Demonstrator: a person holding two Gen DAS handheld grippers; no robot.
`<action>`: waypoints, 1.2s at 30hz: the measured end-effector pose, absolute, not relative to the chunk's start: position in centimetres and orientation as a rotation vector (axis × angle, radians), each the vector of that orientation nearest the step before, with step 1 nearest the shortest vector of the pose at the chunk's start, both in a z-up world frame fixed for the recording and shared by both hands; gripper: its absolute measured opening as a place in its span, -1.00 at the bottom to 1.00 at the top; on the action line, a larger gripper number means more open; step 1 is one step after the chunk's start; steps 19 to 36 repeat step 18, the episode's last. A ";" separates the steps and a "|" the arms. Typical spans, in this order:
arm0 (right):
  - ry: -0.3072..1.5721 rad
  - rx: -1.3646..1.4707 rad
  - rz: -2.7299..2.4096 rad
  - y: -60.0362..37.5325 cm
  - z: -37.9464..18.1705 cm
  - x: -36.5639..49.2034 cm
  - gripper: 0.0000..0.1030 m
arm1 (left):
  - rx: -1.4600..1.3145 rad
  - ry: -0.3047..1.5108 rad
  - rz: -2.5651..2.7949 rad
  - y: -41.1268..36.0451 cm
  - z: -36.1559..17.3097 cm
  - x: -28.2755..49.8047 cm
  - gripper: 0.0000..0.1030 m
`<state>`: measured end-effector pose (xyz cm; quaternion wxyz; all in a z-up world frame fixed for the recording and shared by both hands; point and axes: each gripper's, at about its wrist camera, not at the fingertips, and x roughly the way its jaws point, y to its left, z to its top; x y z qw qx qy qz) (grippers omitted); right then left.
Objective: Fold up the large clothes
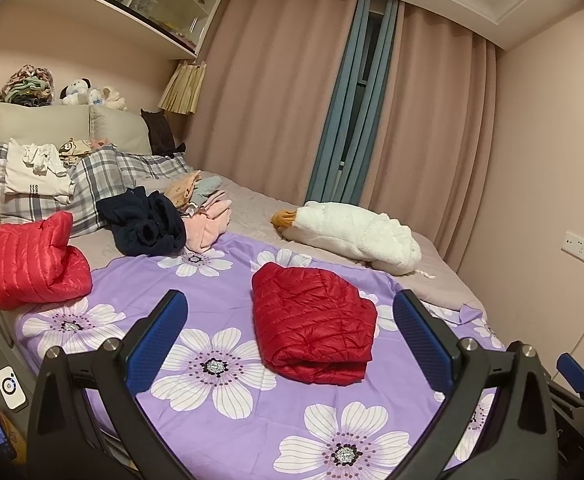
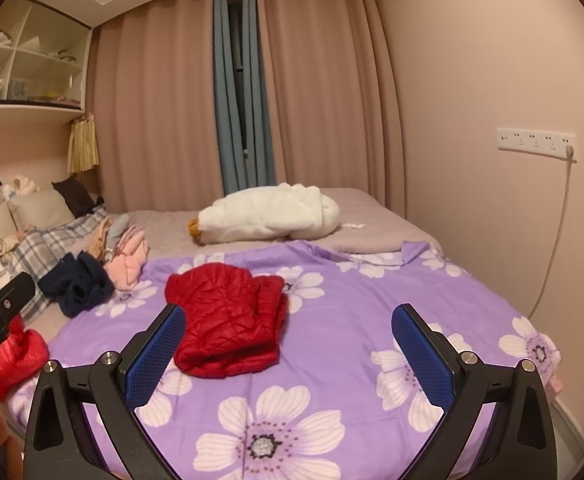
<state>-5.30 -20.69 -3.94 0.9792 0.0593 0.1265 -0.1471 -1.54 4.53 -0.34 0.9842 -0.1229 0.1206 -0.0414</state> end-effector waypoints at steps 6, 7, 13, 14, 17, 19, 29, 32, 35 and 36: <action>0.257 0.120 -0.303 -20.6 -4.0 -5.4 0.97 | -0.223 0.243 -0.084 4.2 -0.4 -1.3 1.00; 0.258 0.119 -0.304 -20.6 -4.1 -5.3 0.97 | -0.222 0.242 -0.085 4.1 -0.4 -1.2 1.00; 0.269 0.116 -0.307 -20.7 -4.3 -5.1 0.97 | -0.226 0.235 -0.089 4.1 -0.4 -1.2 1.00; 0.271 0.114 -0.307 -20.7 -4.3 -5.1 0.97 | -0.225 0.236 -0.089 4.2 -0.5 -1.1 1.00; 0.273 0.113 -0.310 -20.7 -4.4 -4.9 0.97 | -0.234 0.235 -0.085 4.2 -0.5 -1.0 1.00; 0.275 0.112 -0.309 -20.7 -4.4 -4.9 0.97 | -0.237 0.236 -0.088 4.2 -0.5 -0.9 1.00; 0.275 0.112 -0.309 -20.7 -4.4 -4.9 0.97 | -0.237 0.236 -0.088 4.2 -0.5 -0.9 1.00; 0.275 0.112 -0.309 -20.7 -4.4 -4.9 0.97 | -0.237 0.236 -0.088 4.2 -0.5 -0.9 1.00; 0.275 0.112 -0.309 -20.7 -4.4 -4.9 0.97 | -0.237 0.236 -0.088 4.2 -0.5 -0.9 1.00; 0.275 0.112 -0.309 -20.7 -4.4 -4.9 0.97 | -0.237 0.236 -0.088 4.2 -0.5 -0.9 1.00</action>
